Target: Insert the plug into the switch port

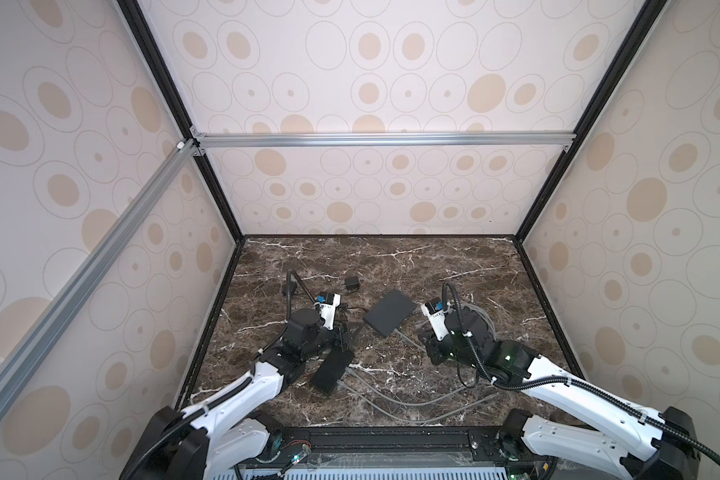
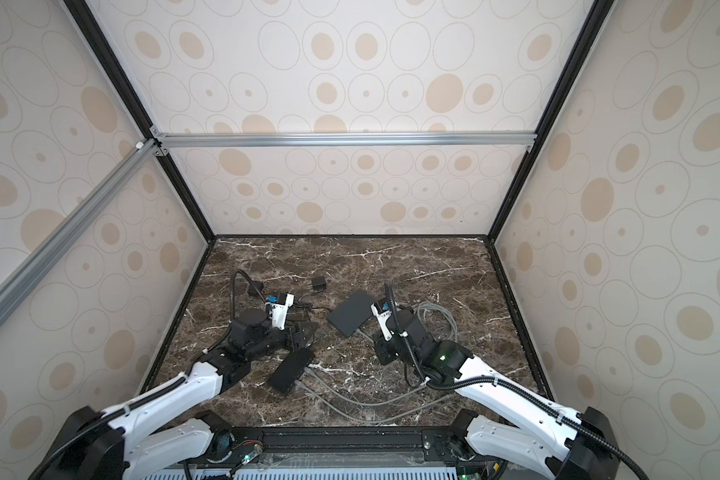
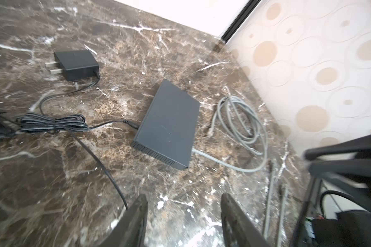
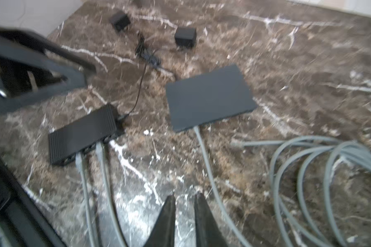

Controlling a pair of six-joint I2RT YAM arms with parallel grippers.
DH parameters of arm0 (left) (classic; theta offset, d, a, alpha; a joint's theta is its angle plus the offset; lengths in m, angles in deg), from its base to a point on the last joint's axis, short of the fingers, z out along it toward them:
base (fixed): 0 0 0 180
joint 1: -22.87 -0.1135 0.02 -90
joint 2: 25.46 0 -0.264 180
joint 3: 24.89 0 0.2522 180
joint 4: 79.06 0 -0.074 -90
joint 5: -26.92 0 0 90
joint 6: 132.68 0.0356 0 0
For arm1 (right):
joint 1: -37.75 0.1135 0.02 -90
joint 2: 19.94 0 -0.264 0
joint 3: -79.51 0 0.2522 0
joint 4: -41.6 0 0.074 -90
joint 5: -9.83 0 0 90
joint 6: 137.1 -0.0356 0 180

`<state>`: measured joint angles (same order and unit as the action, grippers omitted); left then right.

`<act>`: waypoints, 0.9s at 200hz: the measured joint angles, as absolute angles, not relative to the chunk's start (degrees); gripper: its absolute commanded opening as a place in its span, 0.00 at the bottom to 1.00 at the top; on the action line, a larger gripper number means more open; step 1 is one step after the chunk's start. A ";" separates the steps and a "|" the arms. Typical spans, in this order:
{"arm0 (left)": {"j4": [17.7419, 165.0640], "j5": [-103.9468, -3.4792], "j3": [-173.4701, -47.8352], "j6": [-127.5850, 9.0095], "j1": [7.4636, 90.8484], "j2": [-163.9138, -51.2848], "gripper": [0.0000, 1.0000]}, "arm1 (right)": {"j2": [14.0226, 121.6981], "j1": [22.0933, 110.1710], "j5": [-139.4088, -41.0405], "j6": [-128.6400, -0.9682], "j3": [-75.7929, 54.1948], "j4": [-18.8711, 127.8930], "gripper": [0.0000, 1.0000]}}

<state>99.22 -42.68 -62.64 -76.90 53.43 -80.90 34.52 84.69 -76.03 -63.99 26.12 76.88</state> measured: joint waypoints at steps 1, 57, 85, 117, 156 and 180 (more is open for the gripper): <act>99.02 -42.68 -62.53 -77.14 53.54 -80.48 0.56 | 34.36 84.69 -76.18 -64.10 26.20 76.94 0.14; 84.29 -46.72 -53.85 -98.58 72.12 -59.11 0.61 | 25.34 84.73 -82.22 -79.00 36.89 73.16 0.09; 77.40 -49.59 -51.86 -113.03 76.84 -56.09 0.76 | 25.45 84.73 -86.13 -83.84 42.07 66.67 0.11; 63.70 -54.24 -55.23 -124.39 78.63 -55.15 0.98 | 25.05 84.73 -87.96 -86.90 44.26 62.80 0.28; 51.76 -59.88 -62.47 -129.64 78.66 -61.20 0.98 | 21.77 84.71 -87.31 -90.59 46.22 62.45 0.26; 48.68 -62.68 -62.49 -129.86 78.31 -65.68 0.98 | 17.34 84.73 -88.36 -92.71 51.30 61.89 0.27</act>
<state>48.68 -62.68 -62.49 -129.86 78.31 -65.68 17.34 84.73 -88.36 -92.71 51.30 61.89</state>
